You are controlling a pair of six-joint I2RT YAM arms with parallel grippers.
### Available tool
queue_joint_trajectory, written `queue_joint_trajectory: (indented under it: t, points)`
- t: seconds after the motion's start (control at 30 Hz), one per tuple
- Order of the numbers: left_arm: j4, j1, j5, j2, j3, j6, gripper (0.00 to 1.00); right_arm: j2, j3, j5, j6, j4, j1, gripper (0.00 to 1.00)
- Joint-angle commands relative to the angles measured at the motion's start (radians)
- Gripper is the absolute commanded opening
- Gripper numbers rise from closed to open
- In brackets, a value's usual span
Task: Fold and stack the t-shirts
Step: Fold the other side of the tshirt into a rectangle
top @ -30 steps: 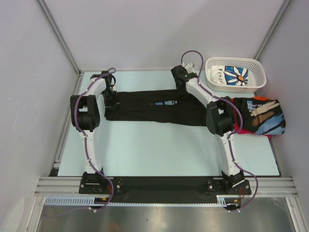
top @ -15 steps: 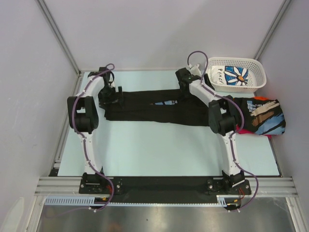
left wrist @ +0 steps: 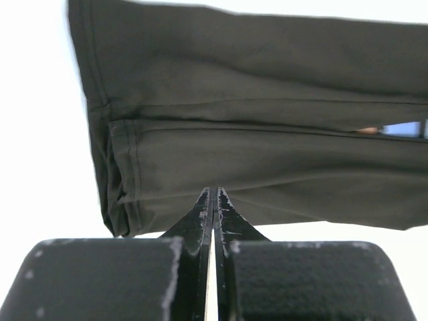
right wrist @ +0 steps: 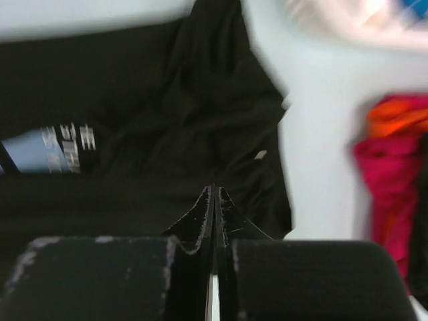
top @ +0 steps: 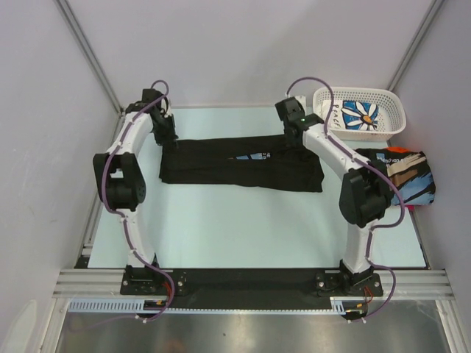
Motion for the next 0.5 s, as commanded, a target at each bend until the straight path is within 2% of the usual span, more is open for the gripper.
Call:
queue_joint_trajectory:
  t: [0.0, 0.1, 0.17, 0.27, 0.3, 0.33, 0.37, 0.43, 0.47]
  points:
    - [-0.002, -0.007, 0.033, 0.065, 0.064, 0.003, 0.00, 0.057, -0.041, -0.215, 0.100, -0.146, -0.006, 0.00]
    - [0.028, -0.017, 0.112, 0.079, 0.126, 0.000, 0.00, 0.059, -0.044, -0.278, 0.136, -0.174, -0.027, 0.00]
    - [0.072, -0.019, 0.233, 0.070, 0.121, -0.016, 0.00, 0.049, -0.055, -0.408, 0.139, -0.158, -0.063, 0.00]
    - [0.181, -0.022, 0.386, 0.037, 0.065, -0.040, 0.47, 0.017, -0.081, -0.536, 0.160, -0.132, -0.121, 0.00]
    - [0.239, -0.027, 0.396, 0.018, 0.045, -0.048, 0.76, 0.007, -0.087, -0.571, 0.173, -0.128, -0.133, 0.00]
    - [0.264, -0.028, 0.399, 0.000, 0.019, -0.051, 0.92, -0.016, -0.092, -0.560, 0.182, -0.129, -0.158, 0.00]
    - [0.279, -0.030, 0.403, -0.016, 0.014, -0.048, 0.99, -0.029, -0.106, -0.553, 0.186, -0.129, -0.170, 0.00]
    - [0.290, -0.030, 0.429, -0.042, 0.011, -0.027, 1.00, -0.064, -0.122, -0.546, 0.196, -0.128, -0.210, 0.01]
    - [0.298, -0.030, 0.470, -0.051, 0.002, -0.022, 1.00, -0.070, -0.135, -0.546, 0.196, -0.128, -0.224, 0.04]
